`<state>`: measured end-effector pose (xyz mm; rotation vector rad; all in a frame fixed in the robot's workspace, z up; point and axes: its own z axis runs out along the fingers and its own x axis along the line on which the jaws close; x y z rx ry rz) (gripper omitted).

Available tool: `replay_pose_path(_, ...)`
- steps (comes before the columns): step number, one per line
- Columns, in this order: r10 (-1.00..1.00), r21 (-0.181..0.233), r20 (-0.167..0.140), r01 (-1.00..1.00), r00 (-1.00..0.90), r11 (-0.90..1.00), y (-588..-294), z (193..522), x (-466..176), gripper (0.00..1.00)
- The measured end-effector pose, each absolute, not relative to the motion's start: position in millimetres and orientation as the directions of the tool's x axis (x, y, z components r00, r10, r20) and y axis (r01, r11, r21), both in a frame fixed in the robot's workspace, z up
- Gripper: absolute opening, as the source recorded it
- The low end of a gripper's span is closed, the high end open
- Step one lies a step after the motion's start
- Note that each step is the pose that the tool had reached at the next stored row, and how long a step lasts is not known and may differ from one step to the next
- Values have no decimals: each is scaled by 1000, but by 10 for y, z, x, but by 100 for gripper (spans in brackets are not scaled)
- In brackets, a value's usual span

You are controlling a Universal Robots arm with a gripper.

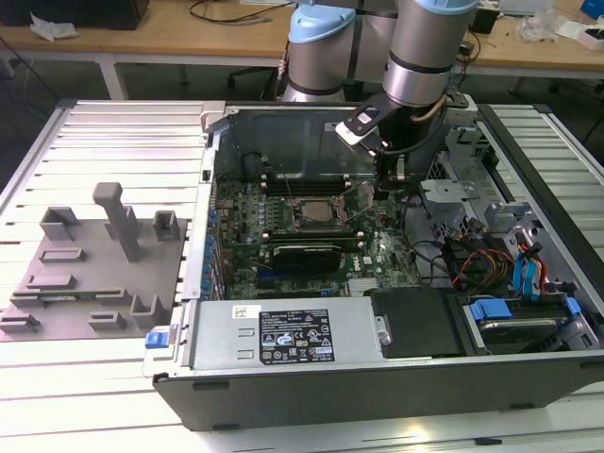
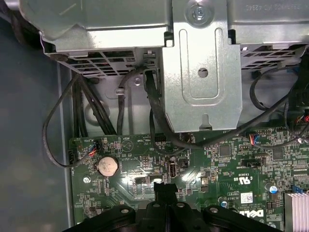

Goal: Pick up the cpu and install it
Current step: 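Close the cpu cover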

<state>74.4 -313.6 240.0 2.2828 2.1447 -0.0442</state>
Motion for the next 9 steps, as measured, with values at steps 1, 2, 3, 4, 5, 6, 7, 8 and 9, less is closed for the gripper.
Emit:
replay_pose_path(1,998,-13,-27,998,62,-62,-3134,2400,734,11)
replay_pose_path(2,998,-13,-27,998,62,-62,-3134,2400,721,11)
replay_pose_path(3,998,-13,-27,998,62,-62,-3134,2400,710,11)
replay_pose_path(4,998,-13,-27,998,62,-62,-3133,2400,704,11)
replay_pose_path(5,998,-13,-27,998,62,-62,-3132,2400,699,11)
replay_pose_path(6,998,-13,-26,998,62,-62,-3132,2398,687,11)
replay_pose_path(7,998,-13,-27,998,62,-62,-3132,2400,682,11)
replay_pose_path(8,998,-13,-27,998,62,-62,-3132,2399,667,11)
replay_pose_path(9,998,-13,-27,998,62,-62,-3132,2399,661,11)
